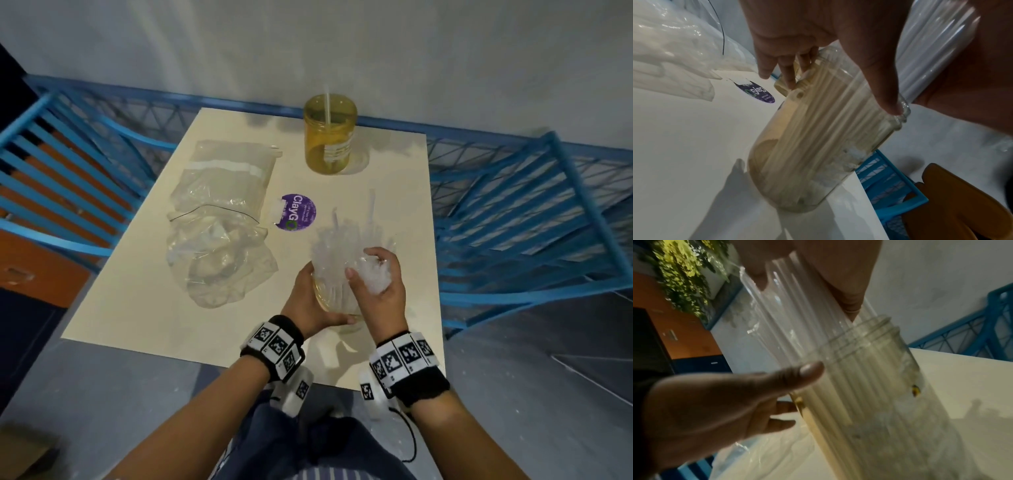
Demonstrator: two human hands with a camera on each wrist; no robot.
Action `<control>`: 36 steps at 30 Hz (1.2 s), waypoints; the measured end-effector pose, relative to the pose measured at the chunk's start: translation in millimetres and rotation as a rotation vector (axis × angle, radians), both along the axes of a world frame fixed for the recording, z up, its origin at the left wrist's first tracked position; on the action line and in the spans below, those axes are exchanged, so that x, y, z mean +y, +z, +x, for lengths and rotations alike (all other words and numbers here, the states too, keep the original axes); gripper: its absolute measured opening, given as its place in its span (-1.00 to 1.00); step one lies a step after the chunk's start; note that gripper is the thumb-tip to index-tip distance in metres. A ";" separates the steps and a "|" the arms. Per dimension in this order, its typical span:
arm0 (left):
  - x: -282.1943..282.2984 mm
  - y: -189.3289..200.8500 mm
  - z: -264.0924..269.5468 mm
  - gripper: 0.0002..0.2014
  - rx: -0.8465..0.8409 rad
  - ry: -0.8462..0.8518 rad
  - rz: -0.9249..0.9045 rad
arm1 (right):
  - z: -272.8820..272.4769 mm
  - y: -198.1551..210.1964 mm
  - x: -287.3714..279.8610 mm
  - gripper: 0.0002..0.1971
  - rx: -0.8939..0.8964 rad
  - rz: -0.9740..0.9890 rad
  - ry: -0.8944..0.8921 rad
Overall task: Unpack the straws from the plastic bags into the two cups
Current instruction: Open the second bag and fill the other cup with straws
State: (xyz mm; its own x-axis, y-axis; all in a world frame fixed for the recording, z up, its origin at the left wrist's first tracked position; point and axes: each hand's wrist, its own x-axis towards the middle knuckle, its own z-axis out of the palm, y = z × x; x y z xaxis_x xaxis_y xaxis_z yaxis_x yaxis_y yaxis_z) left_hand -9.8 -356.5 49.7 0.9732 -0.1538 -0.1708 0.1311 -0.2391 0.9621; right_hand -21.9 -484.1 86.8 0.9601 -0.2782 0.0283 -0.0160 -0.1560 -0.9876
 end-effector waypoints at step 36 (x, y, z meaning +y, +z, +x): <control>286.6 -103.7 43.2 -0.24 0.119 -0.147 0.985 | -33.7 -136.4 41.1 0.13 0.337 -0.006 -0.617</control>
